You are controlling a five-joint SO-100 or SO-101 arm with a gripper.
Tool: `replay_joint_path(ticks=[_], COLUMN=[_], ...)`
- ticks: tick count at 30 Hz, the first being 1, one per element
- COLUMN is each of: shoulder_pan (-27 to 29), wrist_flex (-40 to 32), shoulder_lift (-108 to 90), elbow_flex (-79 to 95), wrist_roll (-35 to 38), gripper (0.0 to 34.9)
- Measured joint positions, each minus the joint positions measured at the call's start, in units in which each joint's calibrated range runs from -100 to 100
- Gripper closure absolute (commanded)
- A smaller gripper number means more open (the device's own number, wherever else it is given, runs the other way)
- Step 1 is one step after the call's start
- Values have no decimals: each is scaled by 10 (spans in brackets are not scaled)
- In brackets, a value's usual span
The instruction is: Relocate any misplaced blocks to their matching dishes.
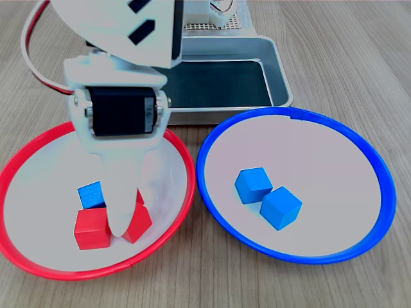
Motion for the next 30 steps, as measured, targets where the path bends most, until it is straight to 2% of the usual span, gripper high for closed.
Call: replay_joint_path(ticks=[9, 12, 14, 17, 30], shoulder_pan=[-1, -1, -1, 10, 53], wrist_flex=[29, 61, 102, 118, 121], shoulder_lift=[-2, -19, -55, -95, -121], elbow_flex=[-3, -3, 8, 53, 100], wrist_roll=[2, 15, 35, 50, 76], gripper=[238, 246, 239, 236, 229])
